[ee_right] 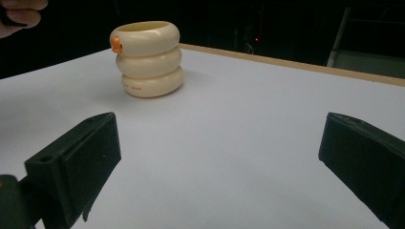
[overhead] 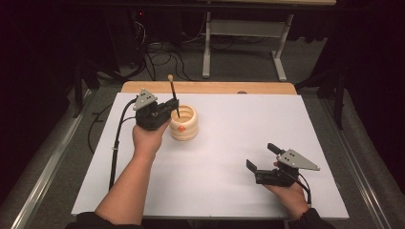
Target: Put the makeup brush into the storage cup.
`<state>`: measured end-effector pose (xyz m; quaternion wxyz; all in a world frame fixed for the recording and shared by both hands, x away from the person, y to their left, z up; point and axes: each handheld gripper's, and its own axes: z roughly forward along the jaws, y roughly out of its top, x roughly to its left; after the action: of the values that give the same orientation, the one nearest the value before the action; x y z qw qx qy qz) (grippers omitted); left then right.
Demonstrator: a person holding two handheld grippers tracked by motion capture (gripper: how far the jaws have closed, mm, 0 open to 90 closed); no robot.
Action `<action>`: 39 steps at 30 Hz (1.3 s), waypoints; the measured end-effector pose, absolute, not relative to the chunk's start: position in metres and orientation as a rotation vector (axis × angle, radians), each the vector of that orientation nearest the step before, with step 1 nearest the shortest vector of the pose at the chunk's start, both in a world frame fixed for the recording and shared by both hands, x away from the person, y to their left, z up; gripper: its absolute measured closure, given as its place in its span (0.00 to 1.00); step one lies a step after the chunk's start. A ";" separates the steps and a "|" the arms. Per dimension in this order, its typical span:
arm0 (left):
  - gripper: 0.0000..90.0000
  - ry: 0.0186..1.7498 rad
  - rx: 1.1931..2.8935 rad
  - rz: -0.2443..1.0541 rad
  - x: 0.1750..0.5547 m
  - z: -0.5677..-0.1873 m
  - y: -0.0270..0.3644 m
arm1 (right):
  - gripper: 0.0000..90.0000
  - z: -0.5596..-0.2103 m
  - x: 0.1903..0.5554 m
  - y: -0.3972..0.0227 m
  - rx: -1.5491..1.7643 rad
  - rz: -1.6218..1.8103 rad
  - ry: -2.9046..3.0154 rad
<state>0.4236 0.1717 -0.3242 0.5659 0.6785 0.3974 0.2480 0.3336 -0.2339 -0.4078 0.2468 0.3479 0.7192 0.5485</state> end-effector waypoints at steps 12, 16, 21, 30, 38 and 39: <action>0.93 0.950 1.624 0.606 0.427 -0.334 0.169 | 0.02 -0.408 0.333 -0.234 0.943 1.504 1.963; 0.93 0.961 1.632 0.607 0.428 -0.338 0.170 | 0.02 -0.408 0.333 -0.233 0.943 1.502 1.966; 0.93 0.978 1.636 0.606 0.428 -0.345 0.173 | 0.02 -0.408 0.333 -0.233 0.940 1.501 1.970; 0.93 0.990 1.653 0.594 0.430 -0.354 0.171 | 0.02 -0.409 0.333 -0.231 0.938 1.497 1.974; 0.93 1.002 1.675 0.586 0.433 -0.361 0.167 | 0.02 -0.410 0.333 -0.231 0.940 1.497 1.976; 0.93 1.002 1.675 0.586 0.433 -0.361 0.167 | 0.02 -0.410 0.333 -0.231 0.940 1.497 1.976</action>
<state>0.4325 0.1669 -0.3606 0.5242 0.7001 0.4185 0.2449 0.3328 -0.2313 -0.4095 0.2426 0.3438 0.7231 0.5478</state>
